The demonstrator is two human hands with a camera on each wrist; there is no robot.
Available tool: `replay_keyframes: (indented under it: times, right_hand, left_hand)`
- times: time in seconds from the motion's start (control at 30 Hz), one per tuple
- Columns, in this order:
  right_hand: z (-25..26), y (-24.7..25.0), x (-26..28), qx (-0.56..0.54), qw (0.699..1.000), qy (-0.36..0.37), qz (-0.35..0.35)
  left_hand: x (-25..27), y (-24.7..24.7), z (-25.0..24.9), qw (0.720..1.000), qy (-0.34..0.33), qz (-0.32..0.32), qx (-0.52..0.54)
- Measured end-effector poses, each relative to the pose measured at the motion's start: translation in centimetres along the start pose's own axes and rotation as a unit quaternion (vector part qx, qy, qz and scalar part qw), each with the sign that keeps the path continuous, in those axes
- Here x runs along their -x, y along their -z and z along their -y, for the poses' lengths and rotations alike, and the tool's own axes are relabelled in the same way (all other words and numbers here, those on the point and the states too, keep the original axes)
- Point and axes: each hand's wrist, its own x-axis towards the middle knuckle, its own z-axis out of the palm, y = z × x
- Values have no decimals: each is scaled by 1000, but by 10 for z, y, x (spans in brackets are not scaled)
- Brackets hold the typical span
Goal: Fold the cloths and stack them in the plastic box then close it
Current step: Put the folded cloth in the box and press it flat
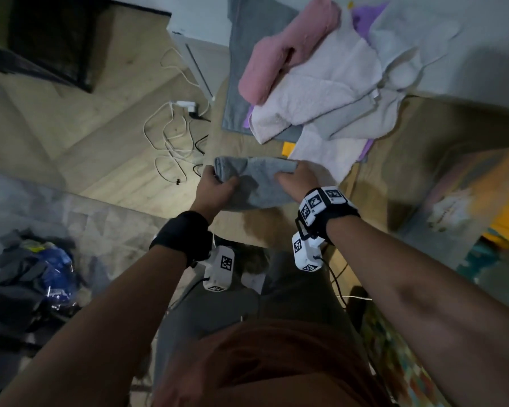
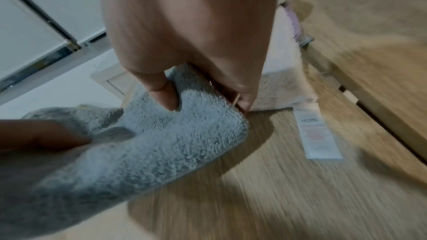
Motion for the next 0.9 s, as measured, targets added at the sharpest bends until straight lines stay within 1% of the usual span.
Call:
replay_keyframes:
  times: [0.03,0.1,0.17,0.23,0.33,0.37,0.43,0.5,0.57,0.67,0.73,0.8,0.83,0.9]
  right_hand:
    - [0,1,3,-58,998,-6,-4]
    - [1,4,12,-166,985,-19,-30]
    - [4,12,29,-235,969,-32,-65]
    - [3,27,47,-280,954,-36,-104]
    - [-7,53,76,-334,924,-26,-183]
    - [-15,63,86,-347,915,-21,-206]
    - [-33,84,111,-350,906,-15,-239]
    - [-56,106,136,-357,894,-15,-270]
    - [-84,127,156,-372,876,-18,-308]
    - [-135,161,176,-401,849,-25,-344]
    - [-173,184,186,-406,838,-31,-364]
    - [-212,203,193,-407,835,-44,-367]
    - [-230,211,195,-403,841,-55,-356]
    - [-263,222,196,-392,861,-78,-316]
  left_hand:
    - [2,4,-8,1000,-7,5,9]
    - [5,11,-29,999,-31,11,32]
    - [9,18,-53,996,-74,25,50]
    - [16,20,-76,989,-128,50,51]
    - [39,11,-114,977,-188,94,20]
    - [49,4,-125,971,-212,109,15]
    - [70,-14,-148,955,-266,130,5]
    - [96,-36,-169,940,-303,155,-14]
    - [124,-61,-184,916,-346,196,-47]
    - [167,-101,-203,851,-442,251,-131]
    - [193,-133,-209,811,-490,281,-153]
    - [215,-171,-211,793,-499,305,-168]
    - [223,-189,-209,794,-486,319,-176]
    - [234,-227,-205,806,-439,339,-208]
